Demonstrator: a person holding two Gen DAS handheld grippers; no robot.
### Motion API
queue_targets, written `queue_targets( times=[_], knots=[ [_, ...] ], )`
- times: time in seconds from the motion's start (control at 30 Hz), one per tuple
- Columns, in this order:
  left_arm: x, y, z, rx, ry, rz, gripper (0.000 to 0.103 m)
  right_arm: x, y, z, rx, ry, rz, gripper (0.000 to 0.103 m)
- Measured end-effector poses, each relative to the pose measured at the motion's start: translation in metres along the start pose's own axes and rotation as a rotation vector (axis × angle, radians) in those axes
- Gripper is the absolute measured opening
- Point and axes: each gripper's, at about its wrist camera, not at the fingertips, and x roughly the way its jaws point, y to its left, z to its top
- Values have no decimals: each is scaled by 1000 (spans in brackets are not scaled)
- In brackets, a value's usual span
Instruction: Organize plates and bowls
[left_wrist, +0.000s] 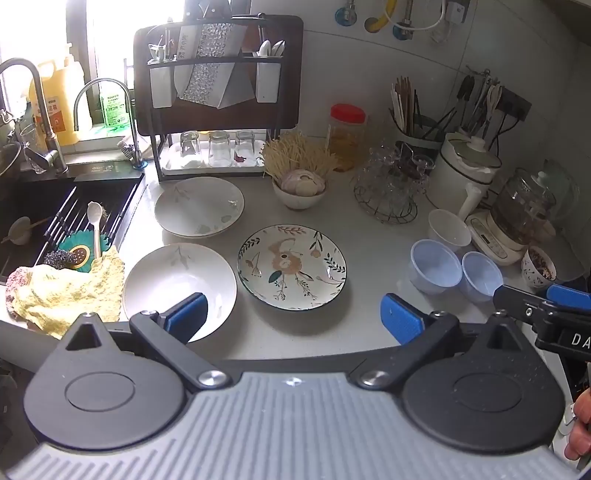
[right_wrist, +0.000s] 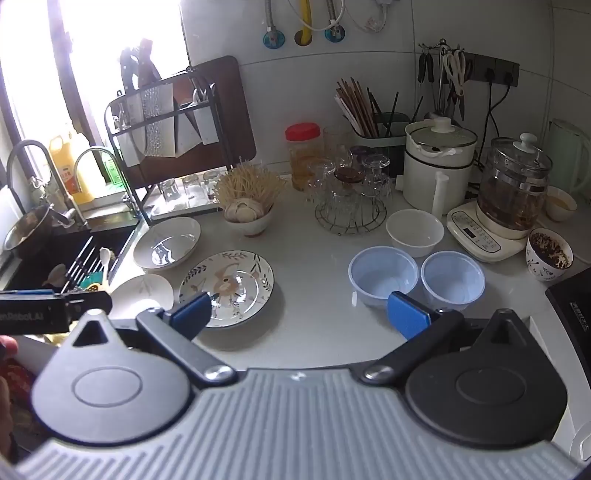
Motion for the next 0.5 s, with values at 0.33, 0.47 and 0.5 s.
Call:
queue_targets(
  times=[0.33, 0.47, 0.5],
  knots=[
    [-5, -4, -2, 15, 0, 15, 101, -1, -2, -1, 1, 6, 2, 103],
    [-7, -3, -2, 7, 0, 21, 101, -3, -2, 1, -2, 3, 1, 103],
    [-7, -4, -2, 6, -1, 19, 101, -3, -2, 1, -1, 3, 1, 103]
  ],
)
